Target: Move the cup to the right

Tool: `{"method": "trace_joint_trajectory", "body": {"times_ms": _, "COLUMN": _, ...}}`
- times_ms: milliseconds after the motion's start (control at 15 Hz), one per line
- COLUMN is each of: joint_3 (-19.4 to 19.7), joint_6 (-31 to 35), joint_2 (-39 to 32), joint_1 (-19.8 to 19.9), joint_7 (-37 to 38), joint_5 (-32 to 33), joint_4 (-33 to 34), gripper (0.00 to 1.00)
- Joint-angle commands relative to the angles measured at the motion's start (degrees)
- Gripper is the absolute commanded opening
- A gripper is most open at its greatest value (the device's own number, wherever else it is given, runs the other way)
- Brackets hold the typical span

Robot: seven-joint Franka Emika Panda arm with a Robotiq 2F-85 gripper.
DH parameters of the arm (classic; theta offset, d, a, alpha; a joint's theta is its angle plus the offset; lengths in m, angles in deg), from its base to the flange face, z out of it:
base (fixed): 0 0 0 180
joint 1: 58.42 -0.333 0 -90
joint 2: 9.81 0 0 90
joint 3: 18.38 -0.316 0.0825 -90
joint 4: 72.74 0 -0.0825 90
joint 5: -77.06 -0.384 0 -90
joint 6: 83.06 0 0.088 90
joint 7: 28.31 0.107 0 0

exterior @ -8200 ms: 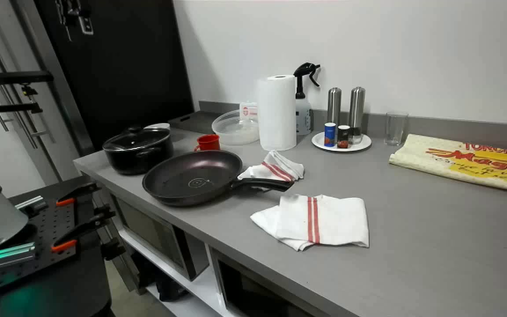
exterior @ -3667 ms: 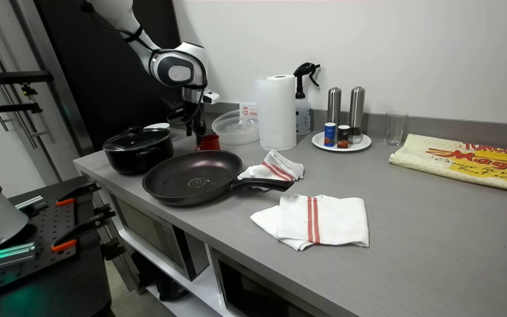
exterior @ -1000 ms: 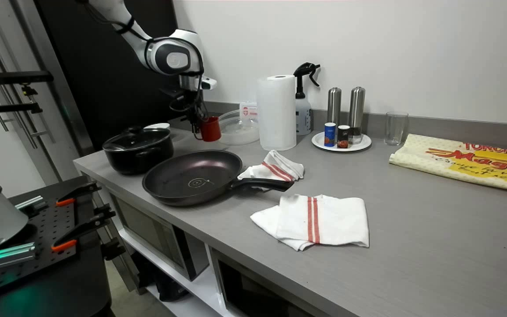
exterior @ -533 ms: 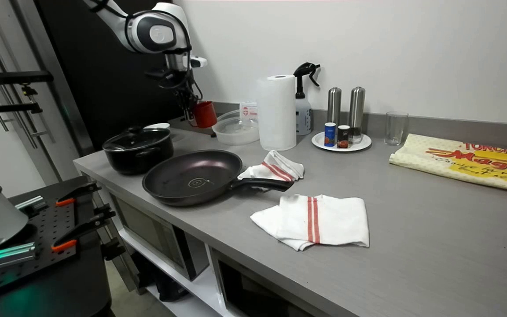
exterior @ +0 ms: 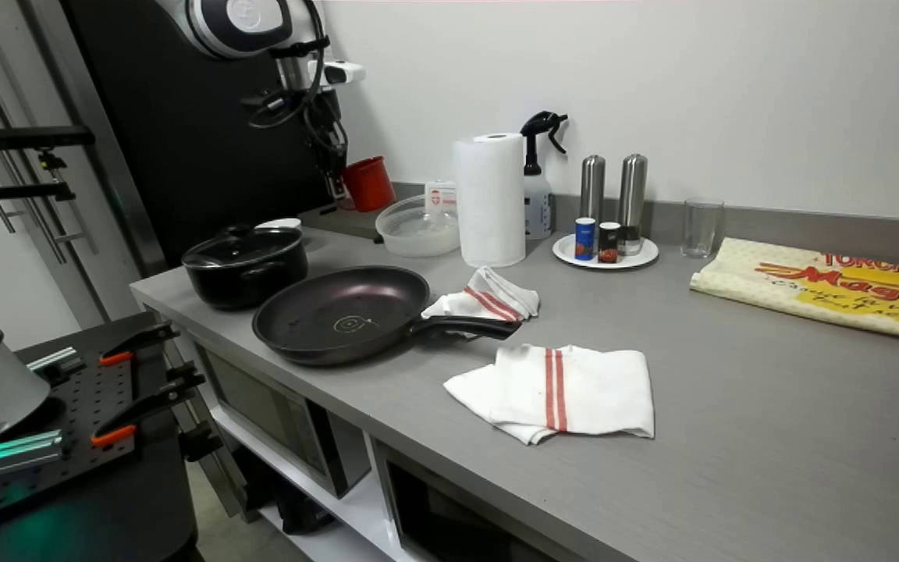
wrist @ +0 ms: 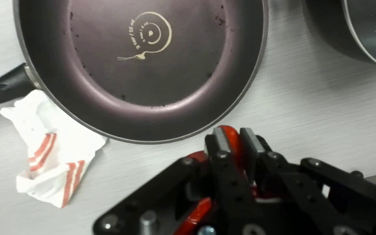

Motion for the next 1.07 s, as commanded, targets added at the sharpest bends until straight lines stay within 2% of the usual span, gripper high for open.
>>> {"method": "trace_joint_trajectory", "body": {"times_ms": 0, "joint_3": 1.8, "joint_6": 1.3, "joint_2": 6.0, "joint_1": 3.1, "joint_7": -1.3, "joint_5": -4.7, "joint_4": -6.4, "gripper": 0.04}}
{"method": "trace_joint_trajectory", "body": {"times_ms": 467, "joint_3": 6.4, "joint_6": 3.0, "joint_2": 9.9, "joint_1": 7.8, "joint_7": -1.0, "joint_5": -13.5, "joint_4": -12.0, "gripper": 0.04}}
{"method": "trace_joint_trajectory", "body": {"times_ms": 1000, "joint_3": 6.4, "joint_6": 4.0, "joint_2": 11.6, "joint_1": 7.7, "joint_7": 7.5, "joint_5": -24.2, "joint_4": -12.8, "gripper": 0.04}}
